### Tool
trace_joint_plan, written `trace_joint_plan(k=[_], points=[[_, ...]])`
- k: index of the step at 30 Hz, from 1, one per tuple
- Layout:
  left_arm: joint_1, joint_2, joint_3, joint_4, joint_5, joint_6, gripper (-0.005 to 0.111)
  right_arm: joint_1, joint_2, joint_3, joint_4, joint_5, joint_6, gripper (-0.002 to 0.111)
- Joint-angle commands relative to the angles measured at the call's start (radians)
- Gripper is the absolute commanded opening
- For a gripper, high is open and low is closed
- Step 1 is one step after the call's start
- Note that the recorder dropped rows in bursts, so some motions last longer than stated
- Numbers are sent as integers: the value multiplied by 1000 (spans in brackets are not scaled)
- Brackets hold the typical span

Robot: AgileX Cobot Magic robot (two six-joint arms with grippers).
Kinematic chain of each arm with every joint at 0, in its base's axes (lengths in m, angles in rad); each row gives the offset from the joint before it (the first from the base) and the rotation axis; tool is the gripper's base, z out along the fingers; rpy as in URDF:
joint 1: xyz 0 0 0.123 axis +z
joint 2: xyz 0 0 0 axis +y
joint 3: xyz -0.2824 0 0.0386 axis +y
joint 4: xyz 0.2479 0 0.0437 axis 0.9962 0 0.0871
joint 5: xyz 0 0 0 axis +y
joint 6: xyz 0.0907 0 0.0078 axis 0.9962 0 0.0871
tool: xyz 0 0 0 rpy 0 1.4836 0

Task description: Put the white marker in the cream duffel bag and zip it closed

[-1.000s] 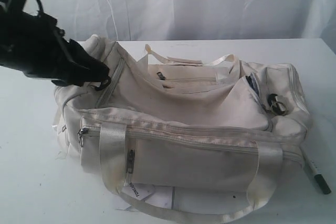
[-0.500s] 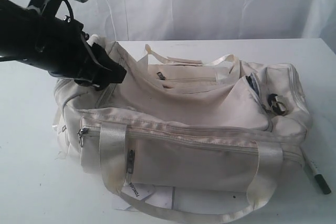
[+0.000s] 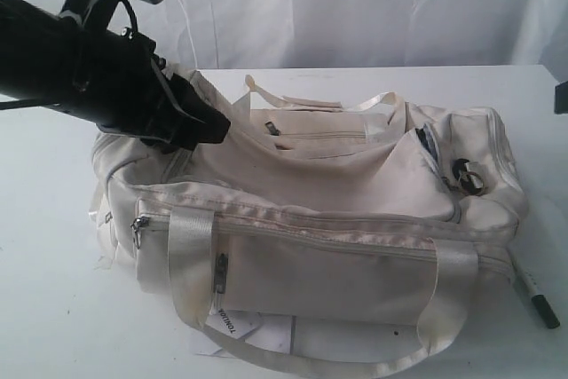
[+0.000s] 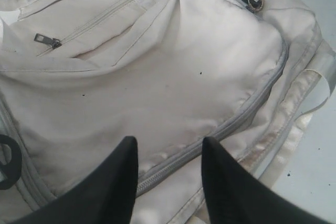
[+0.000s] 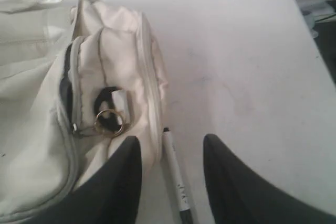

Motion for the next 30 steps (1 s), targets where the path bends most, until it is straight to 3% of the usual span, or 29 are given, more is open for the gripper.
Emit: trace_joint_plan(k=[1,8,13,26,30], points=[[-6,0,-7,-19,10,-1,45,-18,28,-10,123,-2,-118,38],[-6,0,-7,-19,10,-1,45,-110,63,-10,376,55,-363,38],[-6,0,-7,-15,10,-1,45,-115,39,-10,405,-19,-361,38],[-6,0,-7,-13,10,7,45,-115,-101,-10,193,-58,-359,38],[-6,0,-7,-13,11,7,44,-115,-116,-10,87,-32,-240,38]])
